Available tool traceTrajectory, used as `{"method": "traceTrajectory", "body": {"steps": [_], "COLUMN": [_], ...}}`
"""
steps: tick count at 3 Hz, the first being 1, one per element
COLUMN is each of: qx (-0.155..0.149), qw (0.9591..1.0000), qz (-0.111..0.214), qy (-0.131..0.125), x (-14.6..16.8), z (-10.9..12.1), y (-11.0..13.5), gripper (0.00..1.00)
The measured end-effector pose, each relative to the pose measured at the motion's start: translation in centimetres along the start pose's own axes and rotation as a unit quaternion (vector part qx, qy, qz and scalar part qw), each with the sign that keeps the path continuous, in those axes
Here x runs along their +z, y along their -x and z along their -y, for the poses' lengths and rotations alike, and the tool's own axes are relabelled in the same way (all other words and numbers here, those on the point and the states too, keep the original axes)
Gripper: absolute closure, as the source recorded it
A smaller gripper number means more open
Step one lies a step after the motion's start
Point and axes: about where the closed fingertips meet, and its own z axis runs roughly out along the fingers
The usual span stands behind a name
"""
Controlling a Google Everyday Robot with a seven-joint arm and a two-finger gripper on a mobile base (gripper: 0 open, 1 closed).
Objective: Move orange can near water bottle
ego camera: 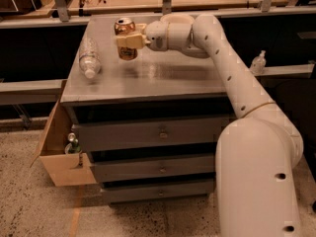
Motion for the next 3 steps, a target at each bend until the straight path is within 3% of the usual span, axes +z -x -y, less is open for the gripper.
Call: {"method": "traceTrajectory", "body": {"steps": [1, 2, 3], "qx": [-0.009, -0.022, -0.038], "qw": [0.9999, 0.9996, 0.9989], "qz": [-0.003, -0.017, -0.024], "qy": [0.008, 0.0, -0.009], "x": [2.1, 3.6, 4.5], "z": [-0.7, -0.9, -0.9], "y": [-1.1, -2.2, -3.0], "gripper": [1.0, 0.83, 0.51]}}
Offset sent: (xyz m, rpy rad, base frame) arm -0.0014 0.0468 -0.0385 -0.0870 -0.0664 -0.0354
